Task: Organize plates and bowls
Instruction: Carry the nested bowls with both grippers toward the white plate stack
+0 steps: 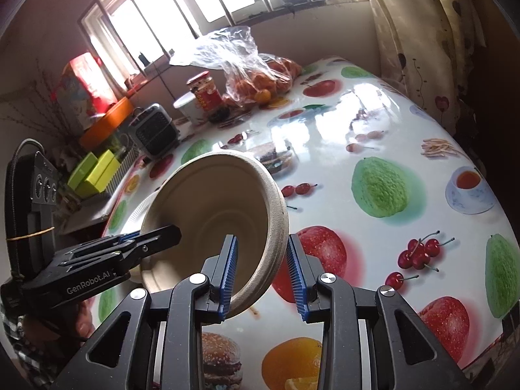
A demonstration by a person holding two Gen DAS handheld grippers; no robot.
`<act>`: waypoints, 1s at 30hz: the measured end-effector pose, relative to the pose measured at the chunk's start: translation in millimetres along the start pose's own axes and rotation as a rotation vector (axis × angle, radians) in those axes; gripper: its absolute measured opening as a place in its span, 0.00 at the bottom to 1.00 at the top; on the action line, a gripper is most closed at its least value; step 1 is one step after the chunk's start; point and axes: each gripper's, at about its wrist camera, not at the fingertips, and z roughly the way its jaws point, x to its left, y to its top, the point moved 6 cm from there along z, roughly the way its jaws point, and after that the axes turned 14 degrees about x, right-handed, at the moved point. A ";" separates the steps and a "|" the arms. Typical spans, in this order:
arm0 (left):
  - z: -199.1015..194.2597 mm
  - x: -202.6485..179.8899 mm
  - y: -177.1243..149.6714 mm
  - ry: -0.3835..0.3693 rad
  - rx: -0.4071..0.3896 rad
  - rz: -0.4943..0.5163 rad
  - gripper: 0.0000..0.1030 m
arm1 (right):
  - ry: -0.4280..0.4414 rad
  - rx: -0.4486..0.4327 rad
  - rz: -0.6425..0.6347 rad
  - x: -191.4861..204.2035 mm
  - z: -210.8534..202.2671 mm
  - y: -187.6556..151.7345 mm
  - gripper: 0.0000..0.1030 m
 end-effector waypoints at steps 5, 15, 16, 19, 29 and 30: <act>-7.3 17.0 3.0 0.012 -0.013 -0.033 0.21 | 0.025 0.018 -0.020 12.7 11.1 9.7 0.30; -19.5 58.0 3.3 0.053 -0.039 -0.113 0.21 | 0.064 0.046 -0.100 50.1 32.7 30.1 0.30; -20.8 62.2 3.1 0.059 -0.041 -0.119 0.21 | 0.069 0.049 -0.108 54.2 35.1 32.3 0.30; -25.8 74.4 2.5 0.072 -0.047 -0.144 0.21 | 0.087 0.061 -0.127 65.3 41.8 37.0 0.30; -41.1 114.9 1.4 0.105 -0.075 -0.222 0.21 | 0.128 0.094 -0.192 104.1 63.4 51.4 0.30; -42.3 118.9 1.2 0.109 -0.077 -0.230 0.21 | 0.129 0.098 -0.200 108.2 66.1 52.4 0.30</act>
